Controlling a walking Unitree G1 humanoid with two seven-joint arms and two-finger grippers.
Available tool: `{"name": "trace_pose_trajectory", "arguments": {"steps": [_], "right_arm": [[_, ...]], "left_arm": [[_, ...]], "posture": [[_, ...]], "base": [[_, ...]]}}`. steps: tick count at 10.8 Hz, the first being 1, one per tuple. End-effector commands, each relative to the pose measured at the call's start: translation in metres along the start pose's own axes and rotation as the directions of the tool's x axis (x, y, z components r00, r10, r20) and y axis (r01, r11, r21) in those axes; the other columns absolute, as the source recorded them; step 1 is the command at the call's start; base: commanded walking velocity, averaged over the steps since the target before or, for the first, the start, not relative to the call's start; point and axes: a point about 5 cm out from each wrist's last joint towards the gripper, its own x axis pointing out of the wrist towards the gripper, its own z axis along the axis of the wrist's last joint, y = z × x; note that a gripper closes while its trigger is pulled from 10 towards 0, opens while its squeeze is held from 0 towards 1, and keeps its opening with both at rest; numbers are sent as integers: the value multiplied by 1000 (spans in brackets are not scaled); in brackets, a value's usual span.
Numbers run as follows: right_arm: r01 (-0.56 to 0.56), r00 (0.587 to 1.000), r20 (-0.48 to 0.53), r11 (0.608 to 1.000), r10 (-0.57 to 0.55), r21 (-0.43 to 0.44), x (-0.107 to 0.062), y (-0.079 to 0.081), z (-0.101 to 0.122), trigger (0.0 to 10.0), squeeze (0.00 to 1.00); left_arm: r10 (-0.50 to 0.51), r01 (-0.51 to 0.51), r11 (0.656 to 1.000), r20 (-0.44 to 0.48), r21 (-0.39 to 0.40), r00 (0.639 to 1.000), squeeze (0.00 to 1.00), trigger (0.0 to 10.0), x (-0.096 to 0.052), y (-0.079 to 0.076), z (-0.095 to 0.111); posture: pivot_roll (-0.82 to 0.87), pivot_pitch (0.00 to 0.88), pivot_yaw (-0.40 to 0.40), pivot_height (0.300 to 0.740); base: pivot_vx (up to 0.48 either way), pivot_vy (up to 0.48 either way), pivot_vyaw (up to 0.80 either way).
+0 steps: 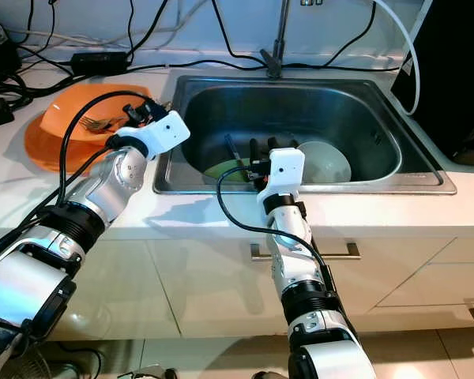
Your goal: Kitchen organization
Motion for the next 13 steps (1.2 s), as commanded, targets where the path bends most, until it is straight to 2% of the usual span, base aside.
{"name": "trace_pose_trajectory", "arguments": {"steps": [1, 6, 10, 11, 12, 13], "right_arm": [[18, 999, -47, 1000, -17, 7, -6, -3, -10, 10000, 0], [13, 999, -52, 1000, -12, 5, -6, -3, -10, 10000, 0], [8, 998, -57, 1000, -7, 7, -7, -2, -12, 10000, 0], [9, 998, -58, 1000, -9, 7, -7, -2, -12, 10000, 0], [9, 998, -59, 1000, -9, 6, -7, -2, -12, 10000, 0], [8, 998, -59, 1000, -8, 3, -7, -2, -12, 10000, 0]], "left_arm": [[39, -39, 999, 17, -11, 999, 0, 0, 4, 11, 6], [56, -55, 998, 19, -33, 998, 0, 0, 5, 17, 8], [146, -144, 989, 69, -29, 987, 0, 0, 4, 36, 14], [198, -197, 980, 142, -21, 970, 0, 7333, 2, 46, 24], [211, -205, 978, 223, -47, 952, 0, 10000, -1, 50, 36], [241, -213, 970, 335, -119, 911, 0, 10000, -7, 56, 53]], "posture": [[59, 0, 19, 740], [65, 0, 14, 740], [71, 0, 11, 740], [71, 0, 11, 740], [71, 0, 11, 740], [71, 0, 11, 740]], "base": [[0, 0, 0], [0, 0, 0], [0, 0, 0], [0, 0, 0], [0, 0, 0], [0, 0, 0]]}}
